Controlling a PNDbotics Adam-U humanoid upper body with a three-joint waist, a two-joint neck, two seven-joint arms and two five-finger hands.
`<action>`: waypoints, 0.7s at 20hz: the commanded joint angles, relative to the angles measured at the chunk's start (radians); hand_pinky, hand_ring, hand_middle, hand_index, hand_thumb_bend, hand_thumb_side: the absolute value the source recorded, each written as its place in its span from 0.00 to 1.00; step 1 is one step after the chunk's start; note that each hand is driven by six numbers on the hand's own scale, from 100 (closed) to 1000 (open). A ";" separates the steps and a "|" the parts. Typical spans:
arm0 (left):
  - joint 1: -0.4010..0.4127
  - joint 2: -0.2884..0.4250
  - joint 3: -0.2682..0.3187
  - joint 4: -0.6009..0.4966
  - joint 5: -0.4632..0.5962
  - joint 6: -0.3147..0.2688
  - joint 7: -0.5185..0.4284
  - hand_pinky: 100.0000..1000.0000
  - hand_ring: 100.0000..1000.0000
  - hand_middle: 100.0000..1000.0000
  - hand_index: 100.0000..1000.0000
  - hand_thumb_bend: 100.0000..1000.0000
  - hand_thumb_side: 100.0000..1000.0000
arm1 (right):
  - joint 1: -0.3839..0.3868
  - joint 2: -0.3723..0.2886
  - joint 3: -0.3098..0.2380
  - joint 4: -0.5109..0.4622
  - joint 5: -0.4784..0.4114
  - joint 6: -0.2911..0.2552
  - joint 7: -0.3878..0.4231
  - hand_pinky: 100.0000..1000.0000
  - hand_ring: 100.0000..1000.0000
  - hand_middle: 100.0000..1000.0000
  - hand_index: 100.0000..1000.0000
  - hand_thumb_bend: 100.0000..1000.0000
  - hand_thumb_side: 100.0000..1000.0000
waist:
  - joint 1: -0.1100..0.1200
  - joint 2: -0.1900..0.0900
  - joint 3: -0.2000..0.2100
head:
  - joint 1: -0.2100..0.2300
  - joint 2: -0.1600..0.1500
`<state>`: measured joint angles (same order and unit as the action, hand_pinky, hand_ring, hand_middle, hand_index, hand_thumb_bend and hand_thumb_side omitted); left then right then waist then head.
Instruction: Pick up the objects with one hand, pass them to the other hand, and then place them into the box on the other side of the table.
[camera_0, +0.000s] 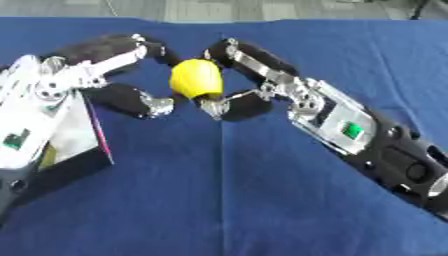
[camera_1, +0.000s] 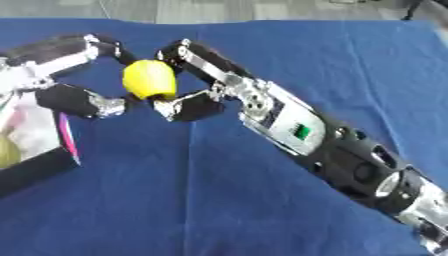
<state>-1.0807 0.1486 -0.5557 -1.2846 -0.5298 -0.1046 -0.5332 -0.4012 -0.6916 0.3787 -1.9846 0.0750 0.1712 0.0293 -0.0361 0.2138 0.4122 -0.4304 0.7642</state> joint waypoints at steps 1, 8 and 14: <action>-0.016 0.006 -0.001 -0.029 0.016 -0.002 -0.020 1.00 0.82 0.71 0.82 0.31 0.75 | -0.003 -0.020 -0.008 -0.015 0.009 0.005 0.001 0.65 0.44 0.41 0.53 0.00 0.00 | 0.012 0.001 0.001 | -0.005 0.006; -0.013 0.016 -0.010 -0.081 0.058 0.009 -0.065 1.00 0.82 0.70 0.81 0.32 0.82 | 0.003 -0.021 -0.008 -0.010 0.029 0.025 0.012 0.65 0.44 0.41 0.52 0.00 0.00 | 0.011 0.004 0.003 | -0.008 0.006; -0.011 0.019 -0.013 -0.102 0.069 0.025 -0.090 1.00 0.82 0.70 0.81 0.27 0.85 | 0.003 -0.018 -0.006 -0.011 0.032 0.027 0.017 0.65 0.44 0.41 0.52 0.00 0.00 | 0.010 0.005 0.004 | -0.009 0.006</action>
<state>-1.0753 0.1526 -0.5715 -1.3632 -0.4689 -0.0817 -0.6179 -0.3874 -0.6916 0.3787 -1.9843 0.1009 0.1965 0.0464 -0.0361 0.2190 0.4150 -0.4353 0.7642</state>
